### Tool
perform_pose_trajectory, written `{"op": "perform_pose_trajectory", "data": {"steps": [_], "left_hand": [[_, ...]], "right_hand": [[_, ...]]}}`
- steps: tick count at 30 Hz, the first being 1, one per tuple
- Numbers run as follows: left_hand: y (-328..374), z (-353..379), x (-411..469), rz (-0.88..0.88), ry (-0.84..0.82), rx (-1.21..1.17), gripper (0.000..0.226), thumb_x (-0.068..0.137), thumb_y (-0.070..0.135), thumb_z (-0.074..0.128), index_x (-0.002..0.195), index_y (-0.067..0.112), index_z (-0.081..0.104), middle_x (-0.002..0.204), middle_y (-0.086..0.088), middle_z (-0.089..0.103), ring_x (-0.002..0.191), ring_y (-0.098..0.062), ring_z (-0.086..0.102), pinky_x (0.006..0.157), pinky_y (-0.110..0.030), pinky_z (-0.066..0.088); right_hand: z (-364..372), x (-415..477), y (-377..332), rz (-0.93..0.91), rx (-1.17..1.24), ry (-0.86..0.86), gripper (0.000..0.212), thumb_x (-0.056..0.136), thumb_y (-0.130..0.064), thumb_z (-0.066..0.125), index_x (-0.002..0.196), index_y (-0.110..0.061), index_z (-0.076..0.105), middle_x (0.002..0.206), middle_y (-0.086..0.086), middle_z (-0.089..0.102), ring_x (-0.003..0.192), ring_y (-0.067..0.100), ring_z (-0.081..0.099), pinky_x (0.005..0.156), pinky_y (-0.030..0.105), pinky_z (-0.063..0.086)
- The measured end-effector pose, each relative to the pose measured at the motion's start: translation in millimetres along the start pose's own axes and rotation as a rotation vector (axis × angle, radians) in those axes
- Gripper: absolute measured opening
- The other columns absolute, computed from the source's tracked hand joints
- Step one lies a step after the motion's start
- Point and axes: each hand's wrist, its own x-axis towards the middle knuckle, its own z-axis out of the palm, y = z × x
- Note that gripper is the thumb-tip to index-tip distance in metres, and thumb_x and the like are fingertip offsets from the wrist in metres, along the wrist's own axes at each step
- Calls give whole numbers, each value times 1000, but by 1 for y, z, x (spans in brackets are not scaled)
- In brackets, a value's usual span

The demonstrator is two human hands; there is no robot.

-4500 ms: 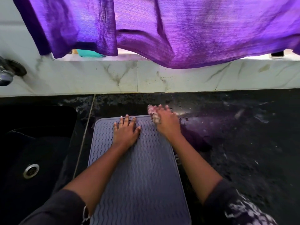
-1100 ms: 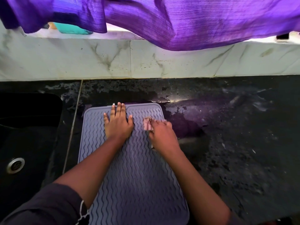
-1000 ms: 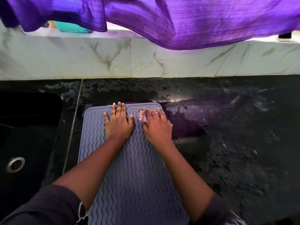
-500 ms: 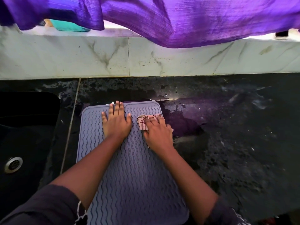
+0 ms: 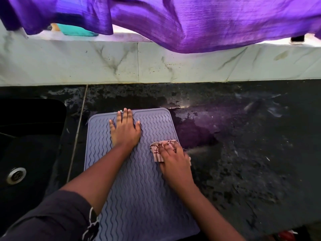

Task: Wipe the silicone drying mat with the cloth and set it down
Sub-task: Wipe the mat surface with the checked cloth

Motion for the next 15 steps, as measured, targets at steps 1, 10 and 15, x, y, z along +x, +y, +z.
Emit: {"op": "perform_pose_trajectory", "data": {"steps": [1,10,15], "left_hand": [[0,0,1,0,-2,5,63,98,44,23,152,16,9,161,-4,9,148,-22,1,116,-49,-2],[-1,-13,-6,56,-46,-54,63,98,44,31,152,17,14,160,-5,11,148,-22,3,117,-51,-3],[-1,-9,-32,37,-73,-3,62,97,51,25,152,26,9,161,-6,5,148,-25,-2,114,-53,-8]], "right_hand": [[6,-2,1,7,-4,30,48,72,-30,66,118,-19,60,121,1,63,113,29,54,78,45,50],[-15,16,7,129,395,-98,35,89,-20,53,124,-19,54,113,2,58,117,26,46,91,45,46],[-30,88,16,163,464,-30,30,92,-35,49,116,-21,59,107,6,63,110,26,50,87,47,48]]}}
